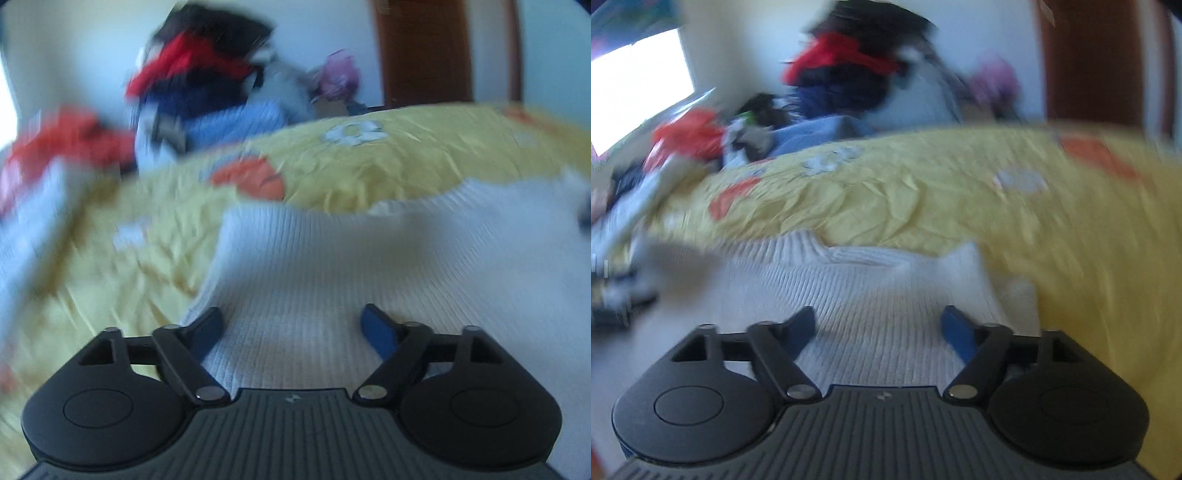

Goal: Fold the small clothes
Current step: 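Open both grippers to release the folded sweater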

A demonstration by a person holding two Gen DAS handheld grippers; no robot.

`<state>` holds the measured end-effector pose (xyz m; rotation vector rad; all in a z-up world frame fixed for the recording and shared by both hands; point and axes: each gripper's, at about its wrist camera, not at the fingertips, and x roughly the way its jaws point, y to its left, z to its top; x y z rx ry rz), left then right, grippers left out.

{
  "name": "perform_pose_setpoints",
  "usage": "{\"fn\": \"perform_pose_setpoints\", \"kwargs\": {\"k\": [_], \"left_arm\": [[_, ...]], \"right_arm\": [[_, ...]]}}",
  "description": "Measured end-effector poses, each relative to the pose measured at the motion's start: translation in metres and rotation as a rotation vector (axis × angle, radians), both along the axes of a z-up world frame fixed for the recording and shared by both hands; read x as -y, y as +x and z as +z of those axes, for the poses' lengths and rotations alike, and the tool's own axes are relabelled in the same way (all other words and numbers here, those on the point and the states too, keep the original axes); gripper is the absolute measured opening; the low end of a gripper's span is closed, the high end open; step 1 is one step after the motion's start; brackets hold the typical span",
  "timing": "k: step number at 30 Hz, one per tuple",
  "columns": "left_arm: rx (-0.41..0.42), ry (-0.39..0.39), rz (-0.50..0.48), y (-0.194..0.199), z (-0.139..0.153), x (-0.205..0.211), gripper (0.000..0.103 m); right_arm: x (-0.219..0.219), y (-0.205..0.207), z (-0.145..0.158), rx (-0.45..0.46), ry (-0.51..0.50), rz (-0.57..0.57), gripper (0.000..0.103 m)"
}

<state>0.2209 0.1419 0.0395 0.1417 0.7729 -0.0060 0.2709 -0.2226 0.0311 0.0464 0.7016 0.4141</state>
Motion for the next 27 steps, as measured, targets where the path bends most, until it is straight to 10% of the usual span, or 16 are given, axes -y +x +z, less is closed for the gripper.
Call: {"fn": "perform_pose_setpoints", "kwargs": {"k": [6, 13, 18, 24, 27], "left_arm": [[-0.008, -0.141, 0.047, -0.003, -0.008, -0.027, 0.099], [0.207, 0.137, 0.165, -0.058, 0.015, 0.009, 0.098], [0.243, -0.021, 0.132, -0.143, 0.026, 0.021, 0.098], [0.136, 0.019, 0.167, -0.152, -0.013, 0.044, 0.099], [0.161, 0.022, 0.190, -0.148, -0.024, 0.042, 0.103]], "right_arm": [[0.007, -0.009, -0.001, 0.024, 0.046, 0.003, 0.086], [0.004, -0.018, 0.011, 0.041, -0.001, -0.104, 0.085], [0.027, -0.083, 0.032, 0.111, 0.235, -0.112, 0.093], [-0.001, -0.093, 0.011, 0.033, 0.024, -0.087, 0.091], [-0.025, -0.106, -0.006, 0.132, -0.143, -0.028, 0.098]]}}
